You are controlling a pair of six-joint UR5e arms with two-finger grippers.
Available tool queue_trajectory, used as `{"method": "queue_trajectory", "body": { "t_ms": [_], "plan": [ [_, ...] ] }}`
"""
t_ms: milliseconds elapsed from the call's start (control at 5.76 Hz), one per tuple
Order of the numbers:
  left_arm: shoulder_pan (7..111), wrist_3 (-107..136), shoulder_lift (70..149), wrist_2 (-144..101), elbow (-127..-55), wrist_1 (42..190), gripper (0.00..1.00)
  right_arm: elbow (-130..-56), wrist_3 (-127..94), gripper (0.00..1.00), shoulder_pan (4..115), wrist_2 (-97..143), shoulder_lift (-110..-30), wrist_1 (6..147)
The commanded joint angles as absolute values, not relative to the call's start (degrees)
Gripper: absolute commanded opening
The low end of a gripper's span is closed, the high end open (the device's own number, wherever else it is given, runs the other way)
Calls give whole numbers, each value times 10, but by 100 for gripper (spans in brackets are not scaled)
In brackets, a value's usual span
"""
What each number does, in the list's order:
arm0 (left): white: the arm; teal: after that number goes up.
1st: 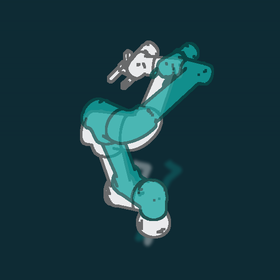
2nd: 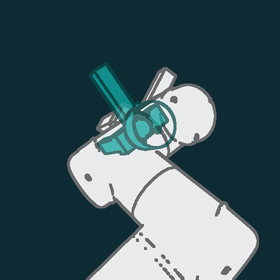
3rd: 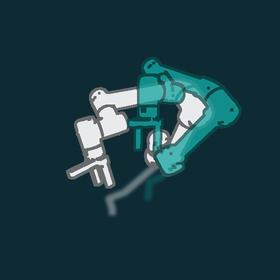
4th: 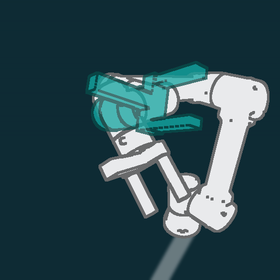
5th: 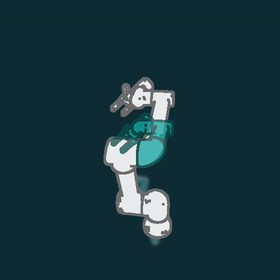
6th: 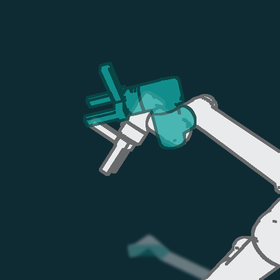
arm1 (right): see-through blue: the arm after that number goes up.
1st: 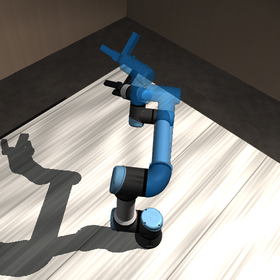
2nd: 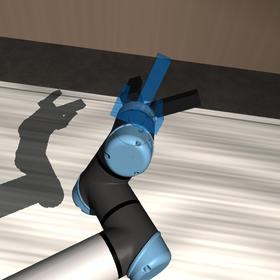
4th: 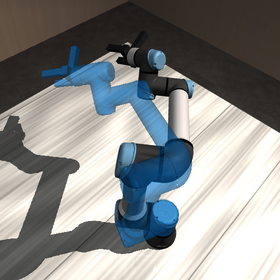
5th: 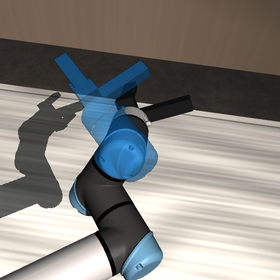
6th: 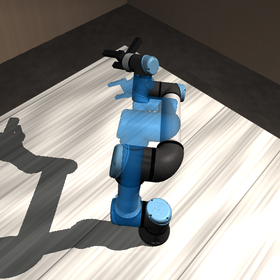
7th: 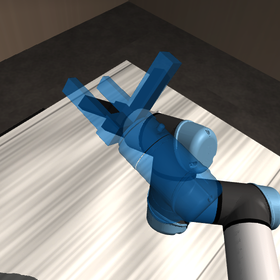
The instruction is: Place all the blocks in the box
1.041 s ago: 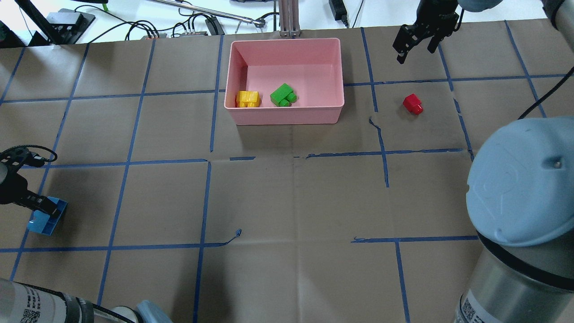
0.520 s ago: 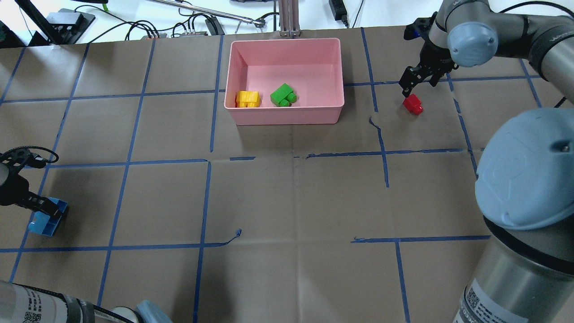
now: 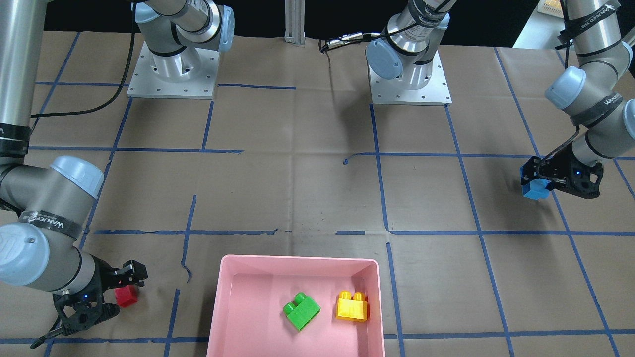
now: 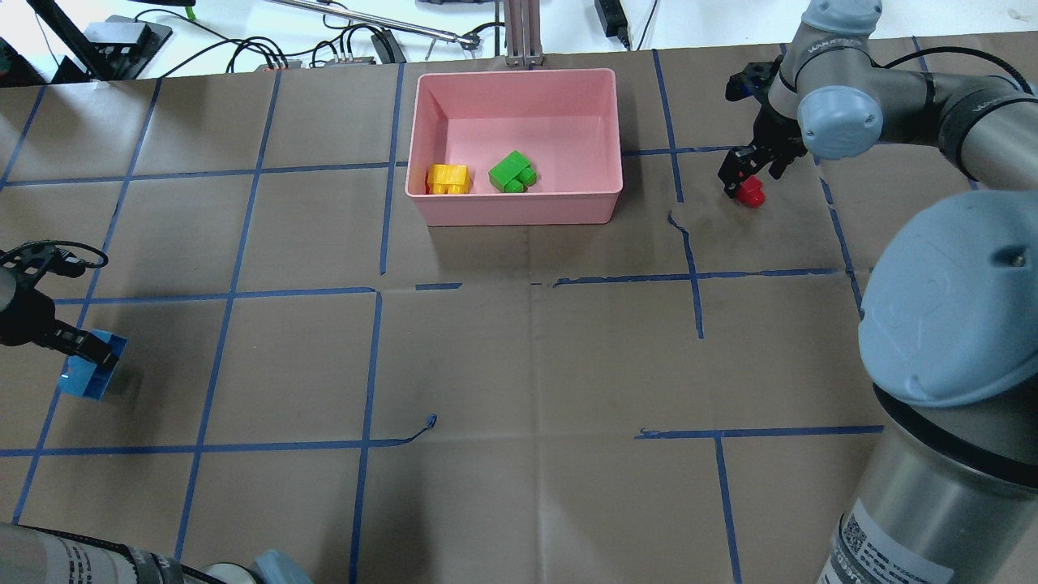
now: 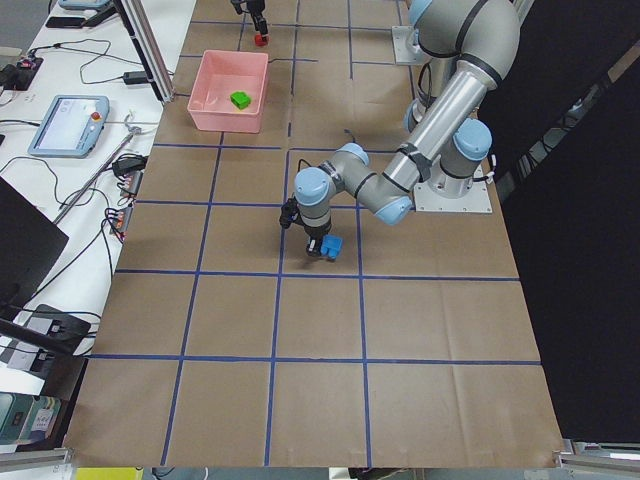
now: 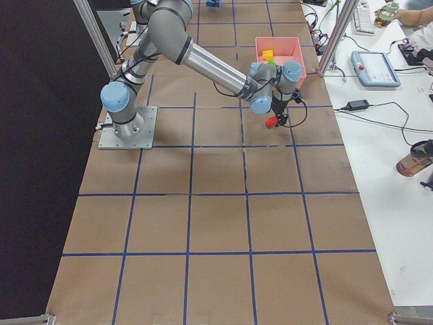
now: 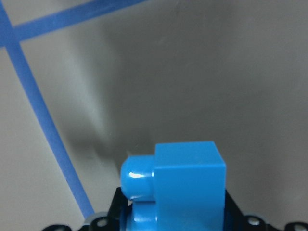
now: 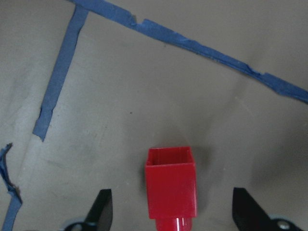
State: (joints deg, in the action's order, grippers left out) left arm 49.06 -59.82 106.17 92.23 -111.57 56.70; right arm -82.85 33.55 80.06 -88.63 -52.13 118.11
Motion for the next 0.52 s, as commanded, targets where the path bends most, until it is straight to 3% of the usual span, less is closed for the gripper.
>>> {"method": "queue_trajectory", "body": {
  "t_ms": [0,347],
  "plan": [
    [611,-485,1071,918,-970,741,0,-831,336,60,801,-888,-518,1182],
    [739,-319,1122,912,-836,806,0,-828,334,35,801,-898,-518,1181]
  ]
}}
